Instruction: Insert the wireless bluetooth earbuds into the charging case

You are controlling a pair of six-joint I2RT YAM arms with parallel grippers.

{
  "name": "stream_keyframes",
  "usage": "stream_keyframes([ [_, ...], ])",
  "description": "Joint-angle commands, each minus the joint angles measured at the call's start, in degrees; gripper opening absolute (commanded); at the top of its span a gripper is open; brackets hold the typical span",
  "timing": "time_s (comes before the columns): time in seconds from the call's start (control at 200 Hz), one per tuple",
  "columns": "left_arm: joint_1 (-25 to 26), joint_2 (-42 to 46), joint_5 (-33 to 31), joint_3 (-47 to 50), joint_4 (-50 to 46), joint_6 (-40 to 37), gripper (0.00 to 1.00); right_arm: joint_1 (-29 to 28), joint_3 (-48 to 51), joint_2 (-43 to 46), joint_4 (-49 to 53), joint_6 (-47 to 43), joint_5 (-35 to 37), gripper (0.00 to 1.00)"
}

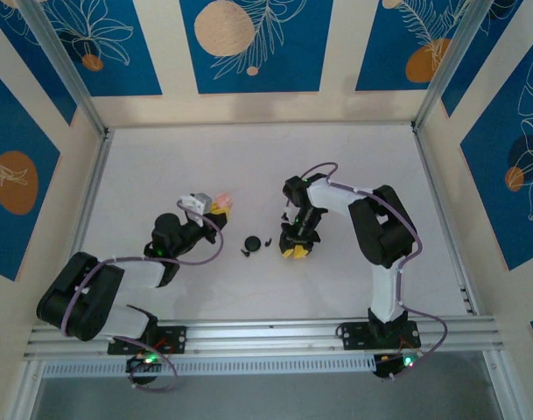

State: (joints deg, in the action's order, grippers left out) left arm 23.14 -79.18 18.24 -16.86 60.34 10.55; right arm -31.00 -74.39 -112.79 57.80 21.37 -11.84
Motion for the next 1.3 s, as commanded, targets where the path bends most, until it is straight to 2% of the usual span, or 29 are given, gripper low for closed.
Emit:
stream_keyframes([
  [0.0, -0.3, 1.2, 1.3, 0.6, 0.2, -0.5, 0.10, -0.4, 0.7, 4.7, 2.7, 0.4, -0.8, 0.36],
  [0.23, -0.2, 0.8, 1.6, 0.3, 0.1, -0.5, 0.10, 2.0, 6.8, 9.9, 0.3, 6.2, -3.7, 0.40],
  [0.56, -0.1, 0.9, 1.8, -0.1, -0.2, -0.6, 0.10, 4.7, 10.4, 7.3, -3.2, 7.1, -5.2, 0.45],
  [0.705, -0.1, 1.3, 1.6, 0.0, -0.4, -0.5, 0.10, 5.6, 9.4, 5.8, -5.6, 7.4, -4.6, 0.50],
  [1.295, 0.0, 5.1, 0.3, -0.4, -6.1, -3.0, 0.11, 6.0, 0.6, -0.3, -9.4, 6.4, -2.6, 0.49],
])
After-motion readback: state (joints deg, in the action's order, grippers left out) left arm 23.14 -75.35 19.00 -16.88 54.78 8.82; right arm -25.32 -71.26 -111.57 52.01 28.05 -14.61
